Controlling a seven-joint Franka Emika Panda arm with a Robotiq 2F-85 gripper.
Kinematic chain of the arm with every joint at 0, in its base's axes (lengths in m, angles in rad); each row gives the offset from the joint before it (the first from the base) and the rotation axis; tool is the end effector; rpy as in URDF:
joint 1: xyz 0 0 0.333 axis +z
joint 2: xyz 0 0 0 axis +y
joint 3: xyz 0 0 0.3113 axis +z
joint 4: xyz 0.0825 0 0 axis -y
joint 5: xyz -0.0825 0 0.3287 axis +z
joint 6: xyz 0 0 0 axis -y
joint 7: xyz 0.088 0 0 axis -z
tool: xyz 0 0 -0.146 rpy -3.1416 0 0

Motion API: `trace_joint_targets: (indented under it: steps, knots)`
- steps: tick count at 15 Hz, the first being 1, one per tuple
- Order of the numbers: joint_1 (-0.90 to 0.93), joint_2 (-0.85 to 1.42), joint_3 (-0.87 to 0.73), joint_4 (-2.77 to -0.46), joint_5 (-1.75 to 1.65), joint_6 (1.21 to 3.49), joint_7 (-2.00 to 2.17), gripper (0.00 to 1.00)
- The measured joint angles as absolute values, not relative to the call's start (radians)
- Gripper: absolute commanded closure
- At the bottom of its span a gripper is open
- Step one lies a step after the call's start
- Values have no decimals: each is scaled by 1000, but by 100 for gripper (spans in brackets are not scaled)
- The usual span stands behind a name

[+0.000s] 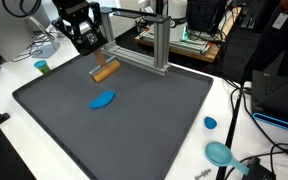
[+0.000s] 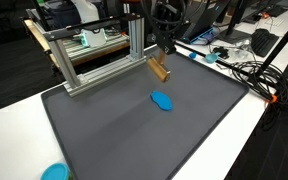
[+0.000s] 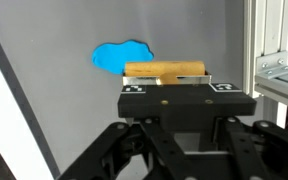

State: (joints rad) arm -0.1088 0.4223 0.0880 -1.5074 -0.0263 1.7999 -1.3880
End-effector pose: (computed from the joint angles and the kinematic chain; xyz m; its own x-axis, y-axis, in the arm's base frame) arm 0.6075 -0.0226 0.3895 0.1992 0.9799 -0.0120 0.9716 -0.1991 -0.1277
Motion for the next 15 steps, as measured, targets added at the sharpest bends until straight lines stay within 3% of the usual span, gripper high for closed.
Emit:
trace_joint_targets:
  steps: [3,4,13,14,15]
  knots:
    - [-108,433,83,-1505,-25,1798,-1396,53]
    - [-106,434,83,-1505,-25,1798,-1395,78]
    - [-115,477,65,-1549,-31,1995,-1446,78]
    - [-117,486,64,-1551,-29,1997,-1449,53]
    - [-119,495,64,-1553,-28,1996,-1449,53]
